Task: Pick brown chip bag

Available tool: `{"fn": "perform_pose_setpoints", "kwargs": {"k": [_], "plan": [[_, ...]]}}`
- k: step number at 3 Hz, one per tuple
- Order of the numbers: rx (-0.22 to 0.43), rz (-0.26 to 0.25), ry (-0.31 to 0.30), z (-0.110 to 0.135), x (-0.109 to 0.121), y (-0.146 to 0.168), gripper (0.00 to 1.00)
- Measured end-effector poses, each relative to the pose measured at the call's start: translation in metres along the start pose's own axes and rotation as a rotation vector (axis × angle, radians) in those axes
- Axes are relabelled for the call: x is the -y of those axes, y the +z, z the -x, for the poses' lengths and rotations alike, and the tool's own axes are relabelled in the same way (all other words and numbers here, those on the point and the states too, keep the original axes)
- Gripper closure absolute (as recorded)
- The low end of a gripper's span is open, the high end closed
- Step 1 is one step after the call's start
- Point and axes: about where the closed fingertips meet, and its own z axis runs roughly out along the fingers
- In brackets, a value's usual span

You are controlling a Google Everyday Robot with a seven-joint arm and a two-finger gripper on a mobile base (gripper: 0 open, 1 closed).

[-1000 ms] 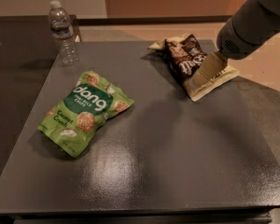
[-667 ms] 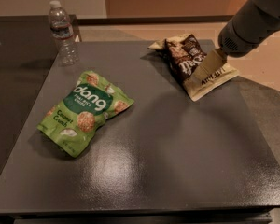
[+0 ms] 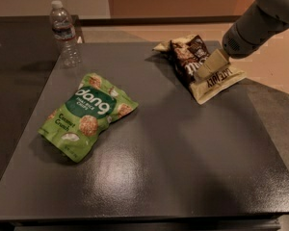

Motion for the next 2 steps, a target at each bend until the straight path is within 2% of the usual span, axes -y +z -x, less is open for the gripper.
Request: {"fn": "perform_pose_setpoints", "kwargs": {"k": [2], "plan": [[0.021,0.107,-0.025,0.015,-0.019,0.017,0.00]]}}
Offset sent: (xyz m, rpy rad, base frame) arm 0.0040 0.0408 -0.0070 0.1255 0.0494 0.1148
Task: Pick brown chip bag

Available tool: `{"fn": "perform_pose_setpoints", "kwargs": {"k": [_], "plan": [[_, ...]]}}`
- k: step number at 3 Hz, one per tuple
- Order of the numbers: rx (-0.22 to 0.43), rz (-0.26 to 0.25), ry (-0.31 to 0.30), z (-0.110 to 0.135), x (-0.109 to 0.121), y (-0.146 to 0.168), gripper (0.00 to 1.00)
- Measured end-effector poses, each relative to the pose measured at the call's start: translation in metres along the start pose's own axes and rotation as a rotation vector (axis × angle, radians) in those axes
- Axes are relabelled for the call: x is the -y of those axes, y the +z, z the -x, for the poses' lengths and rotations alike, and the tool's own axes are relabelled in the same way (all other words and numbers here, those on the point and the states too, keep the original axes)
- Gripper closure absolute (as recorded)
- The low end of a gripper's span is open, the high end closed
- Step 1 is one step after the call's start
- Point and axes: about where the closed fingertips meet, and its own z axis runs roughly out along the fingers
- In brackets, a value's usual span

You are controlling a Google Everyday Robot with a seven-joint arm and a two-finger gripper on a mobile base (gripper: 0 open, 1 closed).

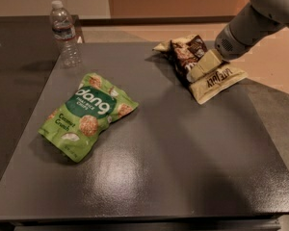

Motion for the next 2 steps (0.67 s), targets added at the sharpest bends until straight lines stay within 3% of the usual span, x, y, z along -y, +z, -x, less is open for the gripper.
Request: {"fn": "perform_pose_setpoints", "kwargs": {"k": [1,2], "plan": [[-0.005,0.048,-0.003,0.0013,-0.0066,0.0040,0.17],[-0.018,0.077,0.001,-0.0009,-0.0082,0.0062,0.41]]}}
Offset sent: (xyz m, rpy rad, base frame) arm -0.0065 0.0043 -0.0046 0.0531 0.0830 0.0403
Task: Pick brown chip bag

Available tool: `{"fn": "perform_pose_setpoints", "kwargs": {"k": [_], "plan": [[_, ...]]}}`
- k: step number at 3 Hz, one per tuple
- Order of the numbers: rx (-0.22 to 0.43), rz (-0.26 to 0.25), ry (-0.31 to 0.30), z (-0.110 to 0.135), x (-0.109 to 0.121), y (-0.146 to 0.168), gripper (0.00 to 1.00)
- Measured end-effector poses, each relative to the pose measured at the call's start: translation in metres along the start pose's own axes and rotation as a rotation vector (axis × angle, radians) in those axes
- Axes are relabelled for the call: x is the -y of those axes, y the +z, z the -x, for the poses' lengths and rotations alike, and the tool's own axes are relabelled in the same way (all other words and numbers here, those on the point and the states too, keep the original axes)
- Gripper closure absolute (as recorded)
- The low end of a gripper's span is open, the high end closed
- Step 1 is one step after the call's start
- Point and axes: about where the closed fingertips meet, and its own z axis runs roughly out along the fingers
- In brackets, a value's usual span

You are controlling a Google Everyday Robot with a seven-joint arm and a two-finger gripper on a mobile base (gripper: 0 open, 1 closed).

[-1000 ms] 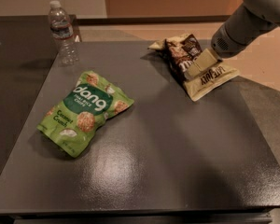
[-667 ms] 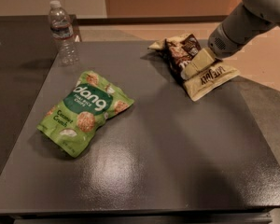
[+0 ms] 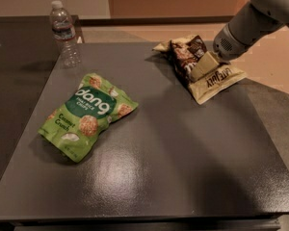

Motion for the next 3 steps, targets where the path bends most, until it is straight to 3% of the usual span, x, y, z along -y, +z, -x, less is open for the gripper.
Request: {"fn": "perform_pose_setpoints", "kwargs": {"k": [2,3], "plan": [[0.001,0.029,-0.017,0.004,-0.004,-0.007,0.87],[0.017,0.048,-0.041,0.013,-0.013,-0.019,1.00]]}}
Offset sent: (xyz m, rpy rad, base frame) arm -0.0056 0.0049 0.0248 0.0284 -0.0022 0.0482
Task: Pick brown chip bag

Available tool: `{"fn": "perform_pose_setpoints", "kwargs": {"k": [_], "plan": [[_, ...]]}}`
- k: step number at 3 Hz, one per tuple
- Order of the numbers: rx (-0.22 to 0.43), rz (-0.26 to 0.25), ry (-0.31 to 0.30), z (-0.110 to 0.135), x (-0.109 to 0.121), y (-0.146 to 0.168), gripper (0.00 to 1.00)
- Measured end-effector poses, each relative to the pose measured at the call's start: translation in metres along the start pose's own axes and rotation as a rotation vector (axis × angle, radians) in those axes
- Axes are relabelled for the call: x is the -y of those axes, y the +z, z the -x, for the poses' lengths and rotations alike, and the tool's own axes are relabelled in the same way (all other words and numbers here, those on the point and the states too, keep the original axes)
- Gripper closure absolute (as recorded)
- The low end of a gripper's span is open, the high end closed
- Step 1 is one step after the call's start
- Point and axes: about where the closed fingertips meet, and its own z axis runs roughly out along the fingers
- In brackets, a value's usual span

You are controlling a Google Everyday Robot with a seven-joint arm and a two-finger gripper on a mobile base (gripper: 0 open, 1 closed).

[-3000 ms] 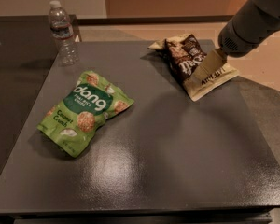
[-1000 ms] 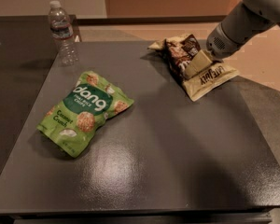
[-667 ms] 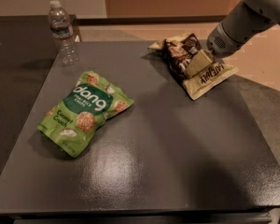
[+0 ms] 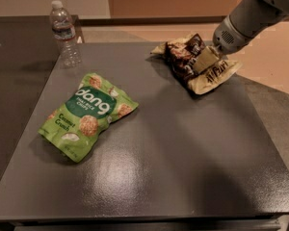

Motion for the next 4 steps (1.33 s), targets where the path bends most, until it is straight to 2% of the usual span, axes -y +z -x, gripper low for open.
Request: {"fn": "perform_pose_setpoints", "kwargs": {"k": [2,4], "plan": [[0.072,0.083,-0.101,0.028,-0.033,-0.034,1.00],[0.208,0.107,-0.230,0.055,-0.061,-0.092,1.00]]}}
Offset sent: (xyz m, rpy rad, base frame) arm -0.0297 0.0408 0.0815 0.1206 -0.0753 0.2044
